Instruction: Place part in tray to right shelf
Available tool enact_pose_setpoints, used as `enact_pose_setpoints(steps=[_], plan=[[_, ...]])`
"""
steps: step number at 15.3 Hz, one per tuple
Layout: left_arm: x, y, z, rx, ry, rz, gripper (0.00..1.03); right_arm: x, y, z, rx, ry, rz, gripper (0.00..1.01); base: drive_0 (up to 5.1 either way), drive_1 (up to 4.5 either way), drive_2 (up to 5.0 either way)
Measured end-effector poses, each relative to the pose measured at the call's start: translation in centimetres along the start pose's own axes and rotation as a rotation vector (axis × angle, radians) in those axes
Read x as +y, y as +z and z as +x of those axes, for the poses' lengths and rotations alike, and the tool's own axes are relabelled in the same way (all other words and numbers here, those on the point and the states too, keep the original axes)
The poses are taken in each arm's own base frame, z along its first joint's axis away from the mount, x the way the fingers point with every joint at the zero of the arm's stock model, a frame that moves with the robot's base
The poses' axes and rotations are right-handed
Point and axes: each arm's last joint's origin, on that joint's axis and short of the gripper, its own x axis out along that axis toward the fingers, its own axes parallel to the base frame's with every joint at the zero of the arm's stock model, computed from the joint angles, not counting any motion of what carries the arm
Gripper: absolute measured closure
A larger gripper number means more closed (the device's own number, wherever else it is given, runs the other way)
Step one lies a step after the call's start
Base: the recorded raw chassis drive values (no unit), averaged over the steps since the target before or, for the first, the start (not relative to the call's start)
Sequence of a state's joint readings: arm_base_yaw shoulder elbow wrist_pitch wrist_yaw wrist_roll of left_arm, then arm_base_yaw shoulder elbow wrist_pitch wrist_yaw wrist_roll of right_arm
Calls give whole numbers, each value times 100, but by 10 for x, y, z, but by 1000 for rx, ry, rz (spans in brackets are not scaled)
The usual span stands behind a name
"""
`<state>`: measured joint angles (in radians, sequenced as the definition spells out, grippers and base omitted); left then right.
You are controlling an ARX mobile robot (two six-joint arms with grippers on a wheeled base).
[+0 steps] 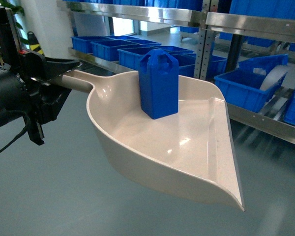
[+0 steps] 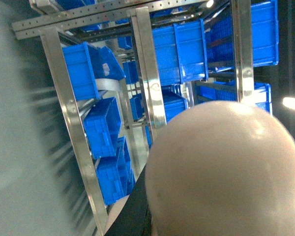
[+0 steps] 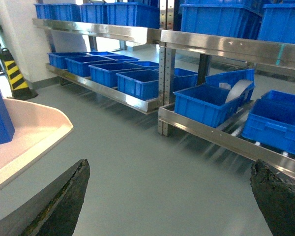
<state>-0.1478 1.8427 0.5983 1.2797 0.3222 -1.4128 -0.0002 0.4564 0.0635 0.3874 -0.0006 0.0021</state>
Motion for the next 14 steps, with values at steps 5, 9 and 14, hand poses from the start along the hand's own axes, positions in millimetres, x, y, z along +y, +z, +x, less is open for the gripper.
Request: enact_pose_setpoints(steps=[5, 9, 14], plan=[[0, 0, 0, 0, 0, 0, 87, 0, 0, 0, 1, 0, 0, 3, -154, -154, -154], [0, 0, 0, 0, 1, 0, 87, 0, 0, 0, 0, 0, 0, 3, -153, -153, -153], [0, 0, 0, 0, 0, 0, 87, 0, 0, 0, 0, 0, 0, 3, -151, -151, -151]])
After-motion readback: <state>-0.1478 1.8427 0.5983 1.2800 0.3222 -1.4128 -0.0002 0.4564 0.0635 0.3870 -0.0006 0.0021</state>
